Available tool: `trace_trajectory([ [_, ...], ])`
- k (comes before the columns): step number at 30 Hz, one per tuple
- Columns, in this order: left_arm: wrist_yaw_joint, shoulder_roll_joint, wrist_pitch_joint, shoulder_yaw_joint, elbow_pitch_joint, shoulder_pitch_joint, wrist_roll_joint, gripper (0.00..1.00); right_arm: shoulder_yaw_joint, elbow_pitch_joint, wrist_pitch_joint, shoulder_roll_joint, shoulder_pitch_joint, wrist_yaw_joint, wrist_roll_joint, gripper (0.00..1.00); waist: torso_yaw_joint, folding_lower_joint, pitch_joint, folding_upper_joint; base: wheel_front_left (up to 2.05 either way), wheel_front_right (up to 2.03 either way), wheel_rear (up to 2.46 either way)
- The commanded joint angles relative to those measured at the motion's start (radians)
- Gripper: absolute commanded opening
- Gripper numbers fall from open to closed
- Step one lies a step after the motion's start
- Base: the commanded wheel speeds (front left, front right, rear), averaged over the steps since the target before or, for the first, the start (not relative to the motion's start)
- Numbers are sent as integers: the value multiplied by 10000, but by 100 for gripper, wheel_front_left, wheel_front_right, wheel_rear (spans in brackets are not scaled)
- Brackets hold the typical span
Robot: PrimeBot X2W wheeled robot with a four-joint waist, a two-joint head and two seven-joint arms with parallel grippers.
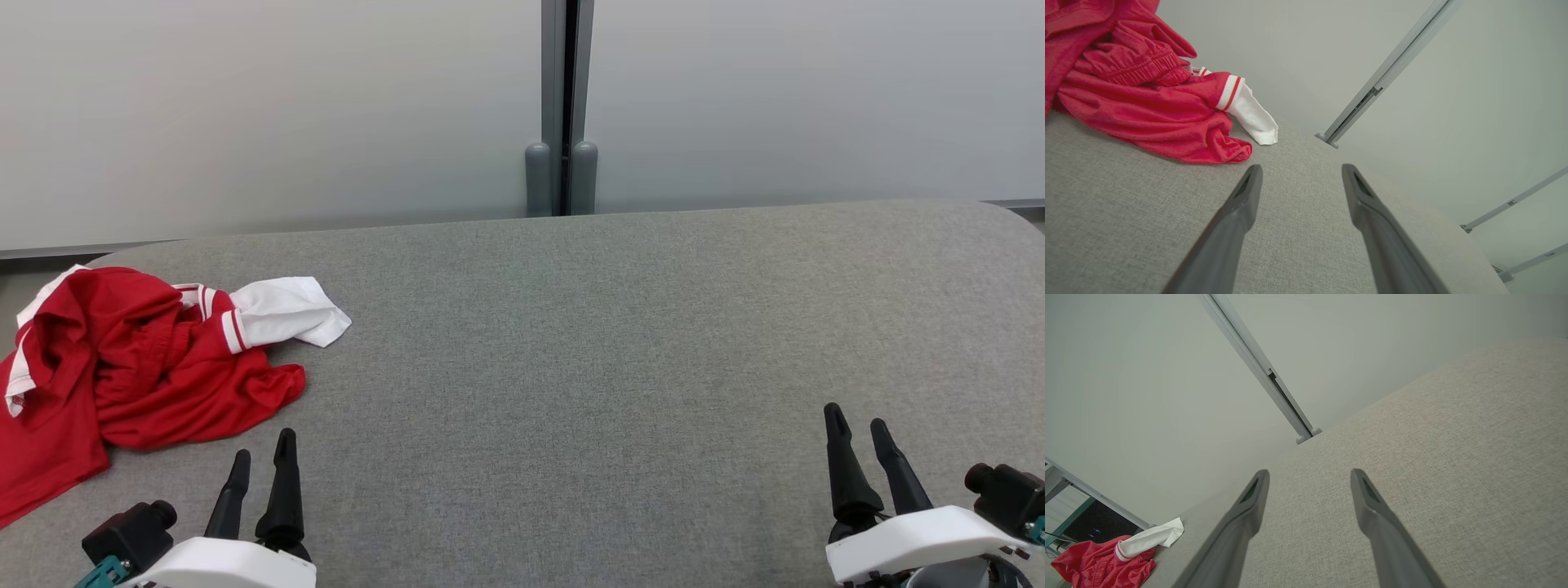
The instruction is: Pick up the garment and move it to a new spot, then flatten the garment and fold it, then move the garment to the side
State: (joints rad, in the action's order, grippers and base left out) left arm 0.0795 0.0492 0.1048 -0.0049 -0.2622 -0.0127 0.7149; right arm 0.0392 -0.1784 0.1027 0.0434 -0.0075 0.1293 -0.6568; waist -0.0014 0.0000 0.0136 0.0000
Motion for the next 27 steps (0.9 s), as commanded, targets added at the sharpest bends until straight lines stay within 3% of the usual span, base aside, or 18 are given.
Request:
trace_trajectory([
  [1,72,96,114,-7,88,69,-419,100,34,110,139,102,-7,18,420,100,-2,0,5,0,0,0,0],
  [27,158,229,763,-119,36,-136,-3310,100,225,2,800,147,155,20,3283,100,-3,0,53,0,0,0,0],
])
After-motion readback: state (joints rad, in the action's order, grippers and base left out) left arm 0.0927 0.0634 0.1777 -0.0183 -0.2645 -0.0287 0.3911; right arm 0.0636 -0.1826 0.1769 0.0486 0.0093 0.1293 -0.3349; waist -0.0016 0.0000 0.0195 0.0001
